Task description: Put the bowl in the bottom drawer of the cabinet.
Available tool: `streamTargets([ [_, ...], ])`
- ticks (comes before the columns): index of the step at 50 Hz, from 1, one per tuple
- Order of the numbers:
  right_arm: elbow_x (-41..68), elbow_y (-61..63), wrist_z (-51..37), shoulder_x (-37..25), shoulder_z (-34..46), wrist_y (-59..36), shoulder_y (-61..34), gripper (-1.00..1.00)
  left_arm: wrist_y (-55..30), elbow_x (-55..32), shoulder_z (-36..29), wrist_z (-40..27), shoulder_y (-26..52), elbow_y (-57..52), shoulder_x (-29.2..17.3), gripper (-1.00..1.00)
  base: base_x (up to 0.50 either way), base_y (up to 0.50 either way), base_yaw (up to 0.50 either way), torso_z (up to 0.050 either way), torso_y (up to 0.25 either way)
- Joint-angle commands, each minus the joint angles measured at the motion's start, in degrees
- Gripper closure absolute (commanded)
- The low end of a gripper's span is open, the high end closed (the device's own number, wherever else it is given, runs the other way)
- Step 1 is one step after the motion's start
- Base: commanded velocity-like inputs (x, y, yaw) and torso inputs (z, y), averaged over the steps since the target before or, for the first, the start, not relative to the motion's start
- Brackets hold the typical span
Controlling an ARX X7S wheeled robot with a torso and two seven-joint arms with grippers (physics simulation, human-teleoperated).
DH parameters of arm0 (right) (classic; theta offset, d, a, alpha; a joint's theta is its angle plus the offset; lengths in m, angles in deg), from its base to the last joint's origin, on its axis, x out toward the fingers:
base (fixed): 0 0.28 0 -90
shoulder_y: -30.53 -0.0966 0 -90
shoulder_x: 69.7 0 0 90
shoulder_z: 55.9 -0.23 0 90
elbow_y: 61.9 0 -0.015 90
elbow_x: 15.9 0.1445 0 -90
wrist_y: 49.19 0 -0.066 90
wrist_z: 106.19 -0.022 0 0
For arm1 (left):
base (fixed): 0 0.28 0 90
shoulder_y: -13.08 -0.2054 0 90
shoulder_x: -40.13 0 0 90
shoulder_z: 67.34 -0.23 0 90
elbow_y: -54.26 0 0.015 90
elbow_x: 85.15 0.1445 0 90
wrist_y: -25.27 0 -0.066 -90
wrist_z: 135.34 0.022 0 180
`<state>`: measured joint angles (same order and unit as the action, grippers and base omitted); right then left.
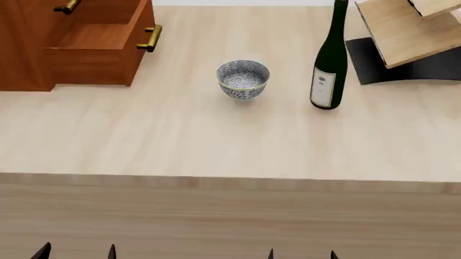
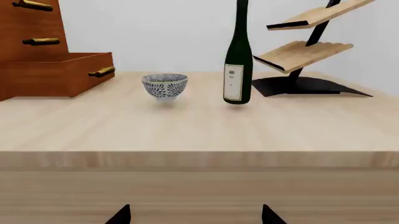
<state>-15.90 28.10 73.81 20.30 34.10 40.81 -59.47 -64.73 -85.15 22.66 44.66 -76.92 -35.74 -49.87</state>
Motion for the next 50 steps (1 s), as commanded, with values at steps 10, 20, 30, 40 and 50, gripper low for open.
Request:
streamTargets([
  [10, 1.4, -1.7, -5.7, -2.1, 2.3, -0.8, 0.5, -1.0, 2.1, -0.3, -3.1, -4.4, -0.6, -2.3, -2.9, -1.0, 0.0, 0.0, 0.0, 0.0, 0.0],
  [20, 1.5, 0.9, -7.9, -3.1, 3.7, 0.7, 4.3, -1.0, 2.7, -1.1, -4.3, -4.3, -2.6, -4.4, -4.7, -1.0, 0.0, 0.0, 0.0, 0.035, 0.0],
  [30, 1.6, 1.3, -9.4, -4.1, 4.7, 0.7, 4.8, -1.0, 1.6, -1.5, -5.1, -4.7, -2.8, -6.1, -6.0, -1.0, 0.0, 0.0, 0.0, 0.05, 0.0],
  [40, 2.2, 1.4, -10.3, -5.1, 5.0, 0.2, 4.7, -1.0, 0.1, -1.4, -5.7, -5.5, -2.7, -7.7, -6.9, -1.0, 0.0, 0.0, 0.0, 0.05, 0.0],
  [50, 2.4, 3.7, -10.8, -6.2, 6.2, -1.0, 5.5, -1.0, -1.0, -0.6, -6.6, -6.5, -3.2, -10.0, -7.7, -1.0, 0.0, 0.0, 0.0, 0.05, 0.0],
])
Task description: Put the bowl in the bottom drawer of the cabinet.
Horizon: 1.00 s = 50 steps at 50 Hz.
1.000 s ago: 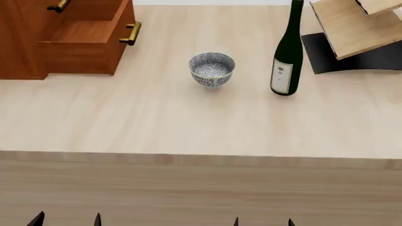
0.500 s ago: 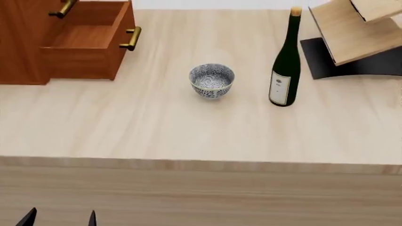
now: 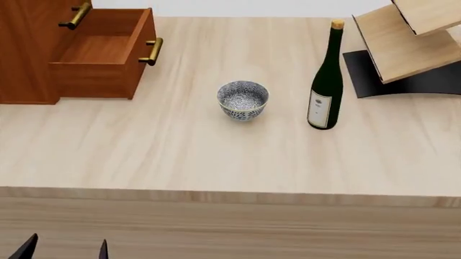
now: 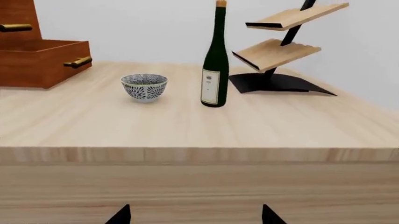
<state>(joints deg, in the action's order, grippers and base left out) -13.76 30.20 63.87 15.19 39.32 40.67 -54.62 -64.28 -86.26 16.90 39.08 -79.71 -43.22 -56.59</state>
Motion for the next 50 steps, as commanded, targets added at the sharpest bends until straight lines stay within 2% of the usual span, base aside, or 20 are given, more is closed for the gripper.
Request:
streamTargets([
  [1, 0.3, 1.6, -0.9, -1.2, 1.0, -0.9, 0.6, -1.0, -1.4, 0.5, -0.9, -1.0, -0.3, -2.3, -1.1, -1.0, 0.0, 0.0, 0.0, 0.05, 0.0],
  [12, -0.1, 4.8, -1.6, -2.4, 1.9, -4.1, -0.4, -1.0, -4.4, 0.8, -1.2, -1.1, 1.4, -4.3, -2.5, -1.0, 0.0, 0.0, 0.0, 0.05, 0.0],
  [17, 6.7, 18.5, 1.0, -6.1, -1.3, -13.2, 2.6, -1.0, -11.8, -5.1, 1.6, 1.5, 2.6, -10.5, -4.6, -1.0, 0.0, 0.0, 0.0, 0.016, 0.0],
  [20, 7.6, 27.0, 0.1, -10.3, -5.2, -20.3, 3.0, -1.0, -15.2, -5.6, 3.0, 1.9, 3.5, -14.1, -6.9, -1.0, 0.0, 0.0, 0.0, 0.0, 0.0],
  [25, 9.4, 34.2, -0.8, -15.4, -12.4, -28.2, 2.8, -1.0, -20.4, -6.9, 4.3, 1.7, 3.3, -20.5, -8.5, -1.0, 0.0, 0.0, 0.0, 0.0, 0.0],
  [28, 15.8, 39.8, 0.1, -19.3, -22.4, -35.9, 2.7, -1.0, -26.9, -9.2, 4.8, 2.6, 4.8, -26.1, -10.1, -1.0, 0.0, 0.0, 0.0, 0.0, 0.0],
  [31, 18.5, 41.5, 1.6, -21.8, -29.9, -36.7, 3.9, -1.0, -30.4, -9.9, 5.3, 2.7, 6.4, -30.1, -11.4, -1.0, 0.0, 0.0, 0.0, 0.0, 0.0],
  [35, 18.5, 41.4, 1.9, -25.1, -35.7, -38.4, 4.7, -1.0, -33.5, -11.2, 5.5, 2.9, 8.6, -33.3, -12.0, -1.0, 0.0, 0.0, 0.0, 0.0, 0.0],
  [46, 22.3, 44.2, 3.0, -30.7, -49.8, -45.1, 3.8, -1.0, -34.4, -13.2, 3.8, 3.4, 9.0, -34.4, -10.9, -1.0, 0.0, 0.0, 0.0, 0.0, 0.0],
  [50, 23.5, 45.0, 2.6, -31.5, -51.8, -47.0, 2.8, -1.0, -34.9, -13.8, 3.5, 3.3, 8.4, -35.3, -10.7, -1.0, 0.0, 0.0, 0.0, 0.0, 0.0],
])
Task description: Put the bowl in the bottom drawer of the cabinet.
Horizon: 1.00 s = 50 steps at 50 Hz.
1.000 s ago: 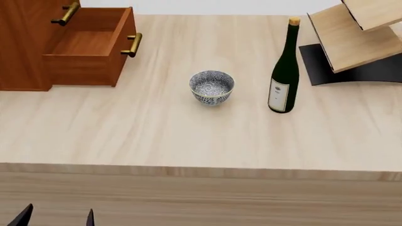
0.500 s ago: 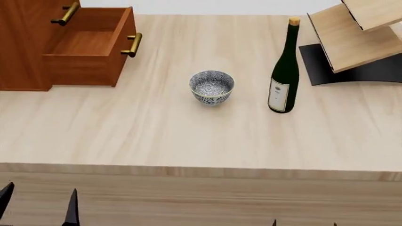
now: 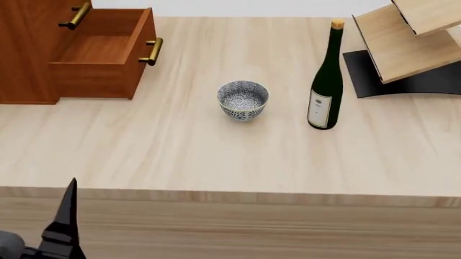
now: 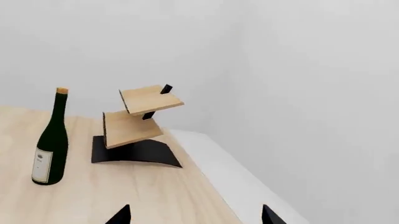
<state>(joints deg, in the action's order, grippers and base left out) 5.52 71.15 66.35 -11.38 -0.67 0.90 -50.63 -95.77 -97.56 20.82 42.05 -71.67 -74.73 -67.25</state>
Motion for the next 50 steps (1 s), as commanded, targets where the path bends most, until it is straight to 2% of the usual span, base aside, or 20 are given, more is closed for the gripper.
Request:
streamTargets([
  [1, 4.0, 4.4, 0.0, -4.9, -11.7, -7.1, -1.2, -1.0, -3.6, -2.7, -0.5, 0.4, 0.2, -4.3, 0.0, -1.0, 0.0, 0.0, 0.0, 0.0, 0.0],
  [10, 6.1, 7.7, -0.2, -5.5, -13.3, -10.0, -1.5, -1.0, -9.7, -8.1, 2.9, -0.1, 0.0, -11.5, -0.4, -1.0, 0.0, 0.0, 0.0, 0.0, 0.0],
  [19, 8.6, 10.4, -0.1, -6.7, -15.7, -13.2, -2.0, -1.0, -9.7, -9.5, 4.7, -0.1, -1.5, -14.2, -1.2, -1.0, 0.0, 0.0, 0.0, 0.002, 0.0],
  [42, 8.1, 8.6, 0.2, -7.5, -14.3, -11.5, -2.0, -1.0, -10.0, -10.4, 4.2, -1.4, -0.9, -14.1, -1.2, -1.0, 0.0, 0.0, 0.0, 0.05, 0.0],
  [46, 9.5, 8.5, 2.4, -7.7, -13.6, -11.6, -0.8, -1.0, -10.0, -10.7, 4.4, -1.9, -1.0, -13.5, -0.7, -1.0, 0.0, 0.0, 0.0, 0.003, 0.0],
  [50, 12.2, 9.1, 3.0, -7.5, -16.1, -12.1, -2.4, -1.0, -9.4, -10.6, 4.3, -1.8, -1.3, -13.6, -0.8, -1.0, 0.0, 0.0, 0.0, 0.0, 0.0],
])
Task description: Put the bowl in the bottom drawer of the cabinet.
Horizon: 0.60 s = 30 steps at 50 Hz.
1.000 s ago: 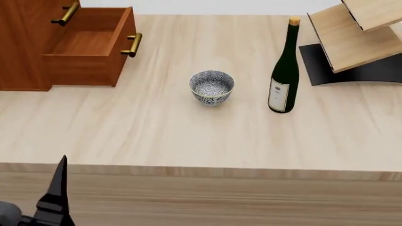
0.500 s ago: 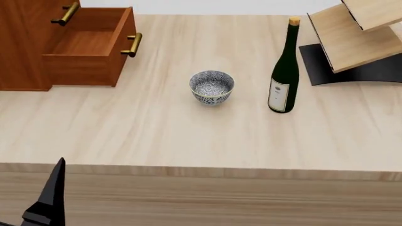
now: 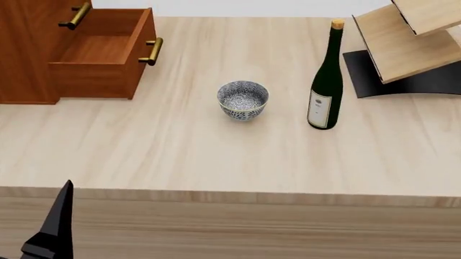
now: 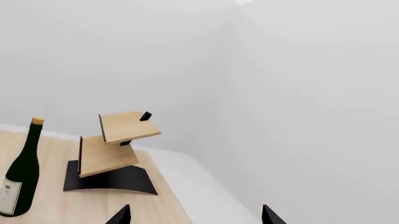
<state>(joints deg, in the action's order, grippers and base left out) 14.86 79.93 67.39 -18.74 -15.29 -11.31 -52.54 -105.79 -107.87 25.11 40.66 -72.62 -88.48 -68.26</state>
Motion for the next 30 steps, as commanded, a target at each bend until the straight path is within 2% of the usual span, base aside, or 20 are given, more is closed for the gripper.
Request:
streamTargets([
  [1, 4.1, 0.2, 2.1, 0.1, -2.3, -0.7, -1.1, -1.0, 0.8, -0.2, -0.1, -0.4, -0.5, 0.2, 0.2, -1.0, 0.0, 0.0, 0.0, 0.0, 0.0],
  [7, 1.6, -0.4, 0.6, -0.3, -1.5, 0.4, -1.0, -1.0, 1.5, -0.1, -0.3, -0.4, -0.7, 0.3, 0.0, -1.0, 0.09, 0.0, 0.0, 0.0, 0.0],
  [30, 0.7, -0.4, -0.6, -0.7, -0.3, 0.9, -0.9, -1.0, 2.5, -0.5, -0.8, -0.8, -0.7, 0.6, -0.6, -1.0, 0.5, 0.0, 0.0, 0.0, 0.0],
])
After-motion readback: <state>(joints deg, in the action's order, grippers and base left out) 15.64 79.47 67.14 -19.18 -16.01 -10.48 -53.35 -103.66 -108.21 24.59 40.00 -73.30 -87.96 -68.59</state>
